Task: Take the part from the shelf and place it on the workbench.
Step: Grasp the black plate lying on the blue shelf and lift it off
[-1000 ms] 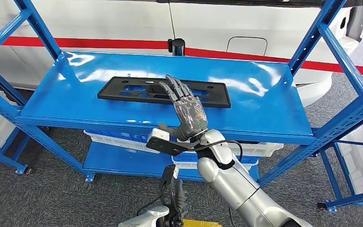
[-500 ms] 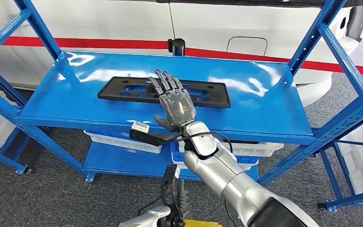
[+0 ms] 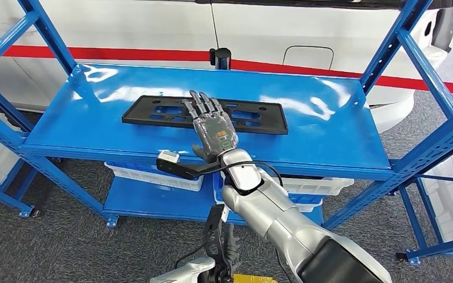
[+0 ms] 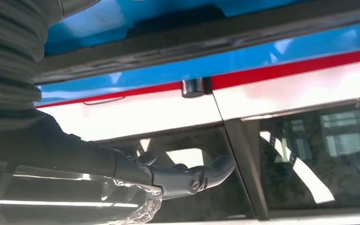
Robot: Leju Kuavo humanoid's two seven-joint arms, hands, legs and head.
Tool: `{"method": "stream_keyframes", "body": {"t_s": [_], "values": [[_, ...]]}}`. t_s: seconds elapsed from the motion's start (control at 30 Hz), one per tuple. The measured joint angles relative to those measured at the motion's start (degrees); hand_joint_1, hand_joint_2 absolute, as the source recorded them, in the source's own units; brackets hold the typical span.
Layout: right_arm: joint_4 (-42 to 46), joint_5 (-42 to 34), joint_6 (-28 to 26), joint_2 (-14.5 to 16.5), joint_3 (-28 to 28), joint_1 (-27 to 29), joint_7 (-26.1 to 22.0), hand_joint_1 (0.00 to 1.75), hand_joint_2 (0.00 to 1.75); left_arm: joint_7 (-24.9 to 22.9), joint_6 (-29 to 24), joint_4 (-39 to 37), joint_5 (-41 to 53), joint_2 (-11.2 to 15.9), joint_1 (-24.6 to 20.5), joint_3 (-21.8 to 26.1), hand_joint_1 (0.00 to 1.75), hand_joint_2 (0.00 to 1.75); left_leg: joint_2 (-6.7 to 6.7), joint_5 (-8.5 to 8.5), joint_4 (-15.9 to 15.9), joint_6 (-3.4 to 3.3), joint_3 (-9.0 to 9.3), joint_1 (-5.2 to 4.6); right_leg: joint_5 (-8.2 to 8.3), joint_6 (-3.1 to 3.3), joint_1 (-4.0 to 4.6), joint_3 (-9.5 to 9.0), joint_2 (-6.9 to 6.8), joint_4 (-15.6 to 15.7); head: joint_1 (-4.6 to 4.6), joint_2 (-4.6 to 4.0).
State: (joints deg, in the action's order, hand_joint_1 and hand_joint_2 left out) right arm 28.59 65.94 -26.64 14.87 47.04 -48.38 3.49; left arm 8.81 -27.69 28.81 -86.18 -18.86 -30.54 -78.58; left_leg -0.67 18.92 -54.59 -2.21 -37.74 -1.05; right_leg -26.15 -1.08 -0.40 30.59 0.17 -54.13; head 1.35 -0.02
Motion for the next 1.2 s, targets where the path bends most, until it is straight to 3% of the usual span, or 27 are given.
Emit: {"method": "stream_keyframes", "body": {"t_s": [0.2, 0.63, 1.2], "values": [[-2.2, 0.64, 0.46, 0.08, 0.02, -0.08, 1.03, 0.0, 1.75, -0.22, 0.24, 0.46, 0.12, 0.0, -0.13, -0.58, 0.0, 0.0, 0.0, 0.0, -0.01, 0.0, 0.0, 0.0, 0.0, 0.0, 0.0, -0.01, 0.0, 0.0, 0.01, 0.0], [-6.96, 3.76, 1.79, -0.55, 0.02, -1.7, 8.16, 0.0, 1.75, -0.61, 1.31, 1.17, 1.65, 0.0, -0.31, -1.5, 0.0, 0.0, 0.03, 0.0, -0.01, 0.0, 0.0, 0.0, 0.01, -0.01, 0.0, -0.01, 0.01, 0.0, 0.0, 0.0], [-9.24, 4.14, 4.75, -0.44, -0.39, -4.48, 10.48, 0.0, 1.75, -1.44, -0.39, 3.86, 1.64, 0.0, -0.41, -2.42, 0.0, 0.0, 0.02, 0.0, -0.01, 0.0, 0.0, 0.0, 0.01, -0.01, 0.0, 0.0, 0.01, 0.0, 0.01, 0.0]]}}
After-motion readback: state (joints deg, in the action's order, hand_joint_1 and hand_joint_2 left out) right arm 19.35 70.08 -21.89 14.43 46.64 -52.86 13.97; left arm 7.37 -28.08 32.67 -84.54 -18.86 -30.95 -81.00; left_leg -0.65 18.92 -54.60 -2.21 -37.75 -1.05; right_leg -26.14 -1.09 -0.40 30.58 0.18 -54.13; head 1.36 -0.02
